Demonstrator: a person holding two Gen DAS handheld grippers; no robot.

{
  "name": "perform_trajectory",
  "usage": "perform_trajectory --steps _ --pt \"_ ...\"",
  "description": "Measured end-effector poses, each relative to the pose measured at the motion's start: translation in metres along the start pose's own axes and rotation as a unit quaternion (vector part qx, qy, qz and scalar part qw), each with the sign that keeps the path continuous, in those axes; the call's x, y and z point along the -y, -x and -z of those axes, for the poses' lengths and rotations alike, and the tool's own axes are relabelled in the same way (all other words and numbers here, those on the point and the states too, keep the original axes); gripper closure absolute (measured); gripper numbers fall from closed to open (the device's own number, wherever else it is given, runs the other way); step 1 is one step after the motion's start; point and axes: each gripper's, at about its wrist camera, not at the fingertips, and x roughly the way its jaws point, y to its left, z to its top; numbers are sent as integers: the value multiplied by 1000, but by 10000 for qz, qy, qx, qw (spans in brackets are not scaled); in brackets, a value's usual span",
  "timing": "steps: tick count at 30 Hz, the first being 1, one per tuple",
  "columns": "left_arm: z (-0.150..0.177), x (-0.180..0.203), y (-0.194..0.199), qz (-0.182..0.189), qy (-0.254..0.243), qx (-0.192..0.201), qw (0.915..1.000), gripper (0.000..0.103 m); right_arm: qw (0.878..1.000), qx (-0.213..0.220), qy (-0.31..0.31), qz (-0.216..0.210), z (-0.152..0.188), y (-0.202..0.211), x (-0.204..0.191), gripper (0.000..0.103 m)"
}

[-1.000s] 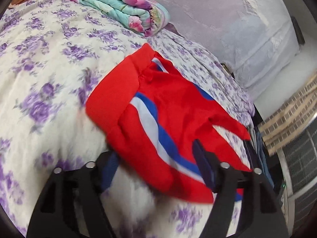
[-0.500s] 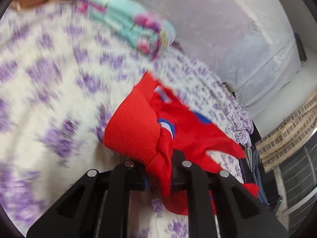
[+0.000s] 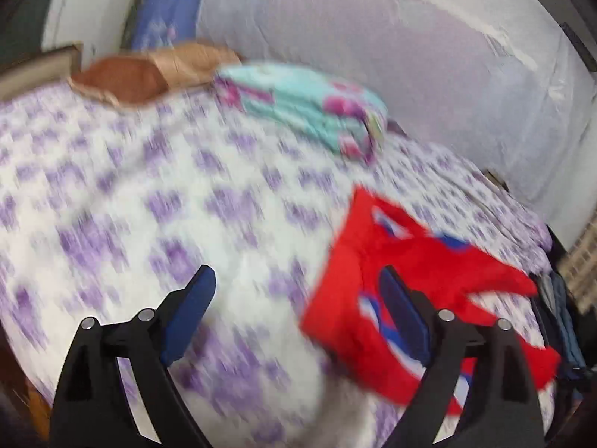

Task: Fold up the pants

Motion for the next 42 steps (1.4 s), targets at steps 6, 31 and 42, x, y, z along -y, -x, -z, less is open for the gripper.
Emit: perform_trajectory --steps 6,31,42 --pt "-61 60 -83 599 -438 -741 9945 17 9947 -287 119 -977 -48 -60 -53 74" --pt "-75 75 -230 1357 260 -1469 9794 86 9785 334 -1526 -1349 -125 -224 -61 98" --pt "-79 51 -228 1759 909 -1590 9672 29 9803 -332 -1719 -915 -107 -247 -39 97"
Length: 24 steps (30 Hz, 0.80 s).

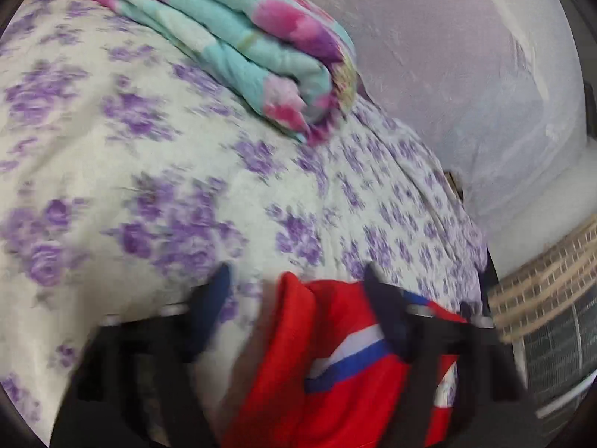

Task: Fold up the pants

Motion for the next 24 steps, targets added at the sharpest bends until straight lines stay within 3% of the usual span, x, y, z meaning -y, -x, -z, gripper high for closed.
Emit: perform_trajectory --steps 2,4,6,8,10,13,15,17,18,21,24 --pt "1 2 0 -56 -125 -77 9999 31 10000 0 -16 -15 0 0 0 97" --pt "5 9 -9 -1 -310 -367 9988 59 10000 0 -20 -26 1 1 1 97" --pt "11 18 -18 -171 -619 -569 9963 72 10000 3 -19 -26 1 1 2 97" --pt "15 28 -18 -464 -939 -510 9932 74 10000 6 -26 -31 2 1 2 97" --pt "13 30 -11 -451 -944 -299 9941 84 9999 99 -78 -81 2 4 3 97" --pt "-3 25 6 -177 -577 231 9979 86 9989 427 44 -213 2 17 -7 97" --pt "-7 28 0 -404 -672 388 9962 86 9982 419 425 11 5 15 -19 97" --pt "-5 25 -21 -846 -807 189 9930 85 9971 75 574 496 10 -2 -19 97" --pt "-6 18 -27 -919 -672 43 9935 80 9976 20 502 480 9 -5 -14 97" --pt "-12 -5 -27 -431 -59 -127 9990 75 9997 -21 159 194 1 2 -2 88" --pt "-9 -5 -21 -331 -45 -52 9994 73 9998 147 -49 156 1 16 1 83"
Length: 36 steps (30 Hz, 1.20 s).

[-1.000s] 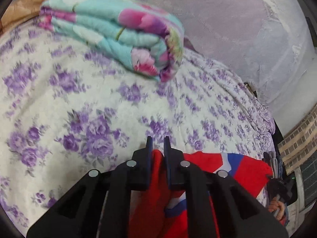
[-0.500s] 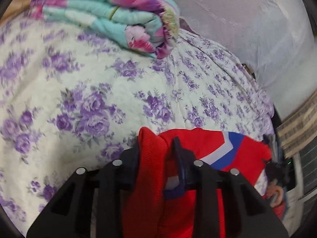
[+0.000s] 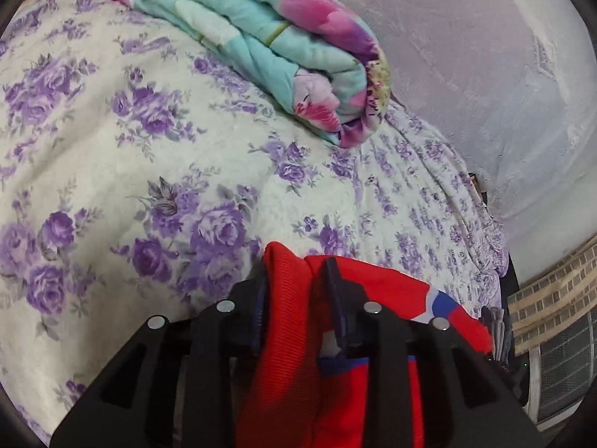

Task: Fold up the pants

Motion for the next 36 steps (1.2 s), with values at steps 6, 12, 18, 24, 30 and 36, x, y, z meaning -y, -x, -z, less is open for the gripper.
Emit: perform_trajectory --steps 6,12,18,24,30,36 --pt "13 27 46 -231 -536 695 9959 51 9890 1113 863 458 8 47 -30 83" --pt "34 43 64 576 -759 401 9946 32 9872 499 1478 341 2 4 -54 63" --pt "47 46 19 -404 -1061 -206 9933 32 9966 -81 785 246 -7 -20 -17 87" --pt "48 30 54 -50 -590 347 9976 27 9823 637 1735 297 18 14 -56 56" --pt "42 -1 35 -625 -15 -12 9980 23 9768 -98 2033 666 23 -20 -58 45" --pt "20 8 28 -389 -232 35 9990 19 9786 145 2041 193 23 -6 -56 45"
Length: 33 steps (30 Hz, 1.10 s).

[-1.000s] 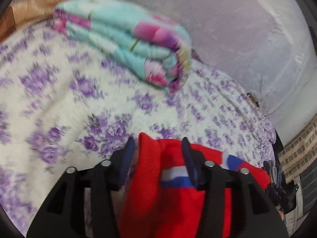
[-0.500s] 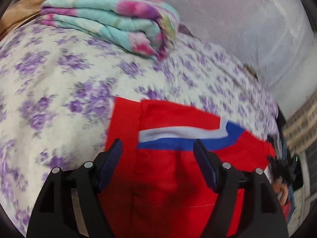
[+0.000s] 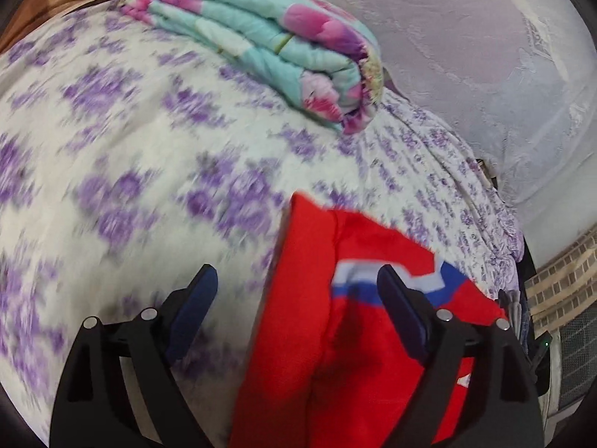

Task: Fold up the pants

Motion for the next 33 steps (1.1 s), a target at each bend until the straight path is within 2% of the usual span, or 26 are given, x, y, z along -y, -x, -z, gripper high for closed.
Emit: perform_trajectory --steps 5,6,7,10,11,14,17,19,21,23,24,25,28,30,31,33 --pt "-16 11 -17 32 -585 -116 9982 20 9992 152 171 -339 3 4 -13 45" --pt "-18 11 -20 46 -674 -167 9976 24 9991 140 175 -361 2 4 -13 44" --pt "-19 11 -24 82 -768 -240 9967 34 9991 121 157 -384 2 3 -12 44" --pt "-21 11 -32 274 -921 -406 9945 50 9987 85 -4 -498 1 1 -7 44" --pt "-22 12 -33 381 -976 -440 9935 61 9984 101 -55 -547 1 1 -5 44" --pt "-23 12 -34 562 -1081 -461 9915 70 9976 196 -53 -669 2 4 -7 44" --pt "-23 9 -29 699 -1000 -404 9917 75 9976 170 207 -639 2 3 -22 44" --pt "-21 9 -23 712 -1021 -294 9918 77 9954 -72 505 -809 -1 -4 -39 36" --pt "-20 13 -19 651 -1117 -195 9914 78 9907 -194 950 -955 -4 -8 -61 23" --pt "-19 15 -18 591 -1162 -164 9913 79 9776 -133 1932 -826 -11 -10 -100 18" --pt "-19 15 -19 575 -1156 -168 9915 79 9718 -125 2220 -786 -12 -12 -111 18" --pt "-19 14 -20 579 -1137 -175 9917 79 9600 -153 2689 -765 -15 -16 -129 17" --pt "-21 11 -23 639 -1052 -210 9922 79 9297 -397 3609 -628 -19 -40 -165 18" --pt "-22 10 -24 669 -1016 -225 9923 79 9149 -626 3926 -692 -20 -58 -180 19" --pt "-22 9 -24 677 -1010 -230 9923 79 9071 -757 4065 -785 -22 -69 -187 24" --pt "-22 9 -26 682 -994 -242 9924 79 8975 -981 4204 -904 -24 -89 -195 43"
